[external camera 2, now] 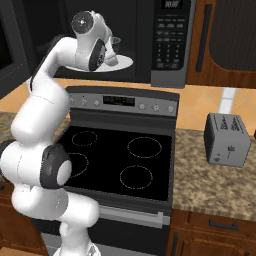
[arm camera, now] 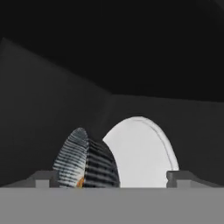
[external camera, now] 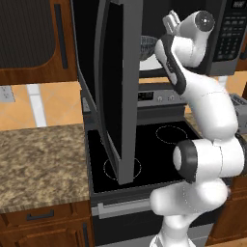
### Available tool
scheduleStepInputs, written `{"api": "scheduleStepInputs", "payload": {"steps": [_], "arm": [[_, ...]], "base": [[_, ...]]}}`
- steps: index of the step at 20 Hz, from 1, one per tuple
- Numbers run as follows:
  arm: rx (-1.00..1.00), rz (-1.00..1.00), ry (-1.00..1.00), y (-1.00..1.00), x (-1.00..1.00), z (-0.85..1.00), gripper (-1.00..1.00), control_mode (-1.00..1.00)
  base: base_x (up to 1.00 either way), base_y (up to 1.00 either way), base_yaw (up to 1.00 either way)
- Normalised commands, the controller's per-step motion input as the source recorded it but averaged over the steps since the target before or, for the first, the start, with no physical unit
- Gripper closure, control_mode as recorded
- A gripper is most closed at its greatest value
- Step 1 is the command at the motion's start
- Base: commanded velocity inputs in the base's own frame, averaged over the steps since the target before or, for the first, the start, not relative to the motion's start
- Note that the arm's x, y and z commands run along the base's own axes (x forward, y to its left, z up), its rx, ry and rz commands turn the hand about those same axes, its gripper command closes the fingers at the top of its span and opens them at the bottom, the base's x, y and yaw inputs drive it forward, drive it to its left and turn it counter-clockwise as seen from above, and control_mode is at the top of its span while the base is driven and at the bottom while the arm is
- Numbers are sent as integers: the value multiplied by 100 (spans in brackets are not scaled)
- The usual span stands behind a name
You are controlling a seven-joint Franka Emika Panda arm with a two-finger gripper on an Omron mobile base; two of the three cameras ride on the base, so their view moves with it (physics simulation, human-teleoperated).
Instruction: Open the microwave, place the bowl with waffle inside the microwave, then close the microwave door and turn it on.
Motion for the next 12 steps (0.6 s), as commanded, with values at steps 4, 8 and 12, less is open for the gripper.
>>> {"api": "scheduleStepInputs", "payload": {"steps": [4,8,12], "arm": [[0,24,-9,-46,-100,-23,-100,-100],[0,18,-11,-16,-100,-28,-100,-100],[-10,16,-7,0,-100,-27,100,-100]], "base": [[0,0,0],[0,0,0],[0,0,0]]}}
